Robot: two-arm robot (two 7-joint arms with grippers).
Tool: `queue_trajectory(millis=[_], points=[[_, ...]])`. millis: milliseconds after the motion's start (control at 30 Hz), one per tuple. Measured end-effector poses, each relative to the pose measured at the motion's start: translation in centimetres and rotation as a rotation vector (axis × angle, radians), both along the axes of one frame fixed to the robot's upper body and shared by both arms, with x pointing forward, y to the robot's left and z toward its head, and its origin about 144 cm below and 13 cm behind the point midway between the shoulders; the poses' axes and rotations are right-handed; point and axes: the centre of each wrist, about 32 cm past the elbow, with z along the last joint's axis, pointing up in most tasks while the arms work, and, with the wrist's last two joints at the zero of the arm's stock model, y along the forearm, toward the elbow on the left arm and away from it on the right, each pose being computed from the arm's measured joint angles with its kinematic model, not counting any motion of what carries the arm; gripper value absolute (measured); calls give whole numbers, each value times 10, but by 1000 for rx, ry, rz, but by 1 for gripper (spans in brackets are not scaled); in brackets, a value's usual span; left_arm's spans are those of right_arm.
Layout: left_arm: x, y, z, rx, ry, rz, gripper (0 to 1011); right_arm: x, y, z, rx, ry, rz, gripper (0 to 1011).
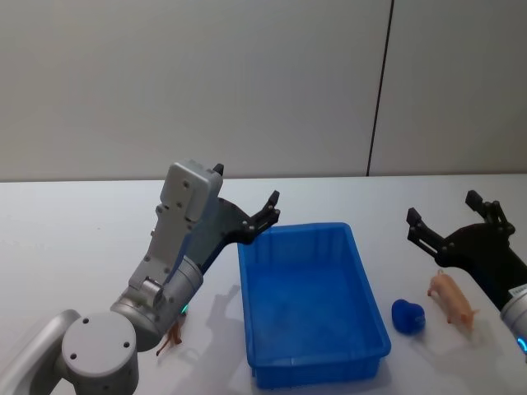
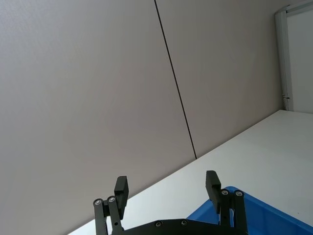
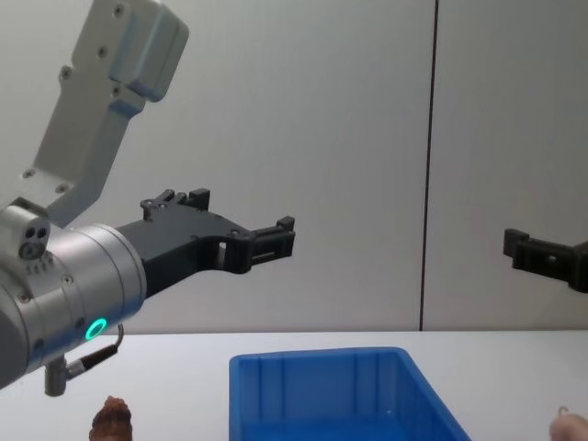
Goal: Pick up the two dolls from the table and place them into the box.
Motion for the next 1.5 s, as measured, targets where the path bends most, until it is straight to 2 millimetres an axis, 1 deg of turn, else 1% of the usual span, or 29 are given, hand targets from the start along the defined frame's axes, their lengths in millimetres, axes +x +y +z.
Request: queue_trajectory(millis=[1500], points=[[0, 0, 0, 0, 0, 0, 1003, 0, 0, 0, 0, 0, 0, 1001]])
